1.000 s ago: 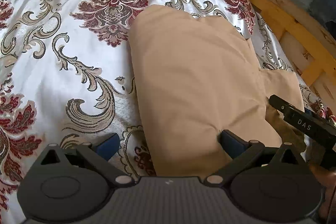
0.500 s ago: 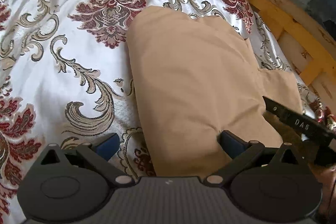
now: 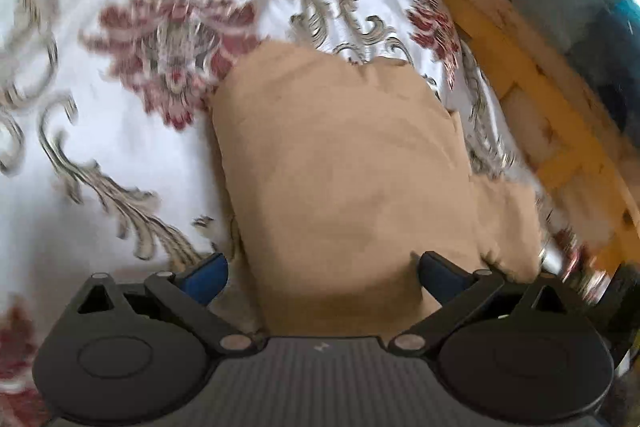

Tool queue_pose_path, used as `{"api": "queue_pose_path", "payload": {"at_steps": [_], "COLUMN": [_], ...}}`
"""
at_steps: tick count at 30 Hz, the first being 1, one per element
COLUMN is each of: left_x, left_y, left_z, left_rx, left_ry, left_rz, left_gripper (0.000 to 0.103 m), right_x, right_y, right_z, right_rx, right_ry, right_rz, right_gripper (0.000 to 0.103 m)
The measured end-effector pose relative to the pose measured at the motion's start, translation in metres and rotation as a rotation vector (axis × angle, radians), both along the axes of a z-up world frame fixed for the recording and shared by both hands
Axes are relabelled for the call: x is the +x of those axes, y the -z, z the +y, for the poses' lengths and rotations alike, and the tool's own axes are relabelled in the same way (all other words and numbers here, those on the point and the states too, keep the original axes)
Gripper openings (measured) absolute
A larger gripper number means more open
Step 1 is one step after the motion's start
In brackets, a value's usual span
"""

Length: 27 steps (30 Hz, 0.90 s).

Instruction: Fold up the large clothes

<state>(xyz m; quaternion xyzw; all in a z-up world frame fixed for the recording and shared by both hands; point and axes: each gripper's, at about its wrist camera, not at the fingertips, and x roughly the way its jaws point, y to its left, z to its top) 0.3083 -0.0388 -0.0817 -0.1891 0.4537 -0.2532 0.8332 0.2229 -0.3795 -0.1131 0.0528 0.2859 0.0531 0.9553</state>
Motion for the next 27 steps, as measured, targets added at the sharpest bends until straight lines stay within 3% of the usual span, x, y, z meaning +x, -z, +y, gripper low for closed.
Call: {"api": "queue_pose_path", "payload": {"at_steps": [4, 8, 10, 12, 15, 20, 27], "left_x": [0.015, 0.014, 0.006, -0.001, -0.014, -0.035, -0.075], "left_y": [0.018, 0.012, 0.002, -0.007, -0.02, -0.052, -0.107], "left_z": [0.002, -0.014, -0.032, -0.043, -0.056, -0.075, -0.074], "left_rx": [-0.09, -0.009, 0.088, 0.144, 0.214, 0.337, 0.495], "left_ry": [0.009, 0.056, 0.087, 0.086, 0.099, 0.155, 0.227], "left_rz": [0.061, 0.059, 0.011, -0.014, -0.078, -0.235, -0.472], "left_gripper": [0.103, 0.1, 0.096, 0.092, 0.085, 0.075, 0.065], "right_x": [0.001, 0.004, 0.006, 0.006, 0.004, -0.003, -0.021], "right_y": [0.0, 0.001, -0.001, -0.003, -0.003, -0.009, -0.027], "right_z": [0.0, -0.001, 0.0, -0.001, -0.006, -0.005, 0.051], "right_rx": [0.028, 0.054, 0.062, 0.069, 0.133, 0.186, 0.069], "right_ry": [-0.023, -0.048, -0.048, -0.039, -0.034, -0.063, -0.216], "right_rz": [0.005, 0.029, 0.061, 0.087, 0.084, 0.033, -0.113], "right_gripper": [0.09, 0.08, 0.073, 0.055, 0.037, 0.027, 0.02]}}
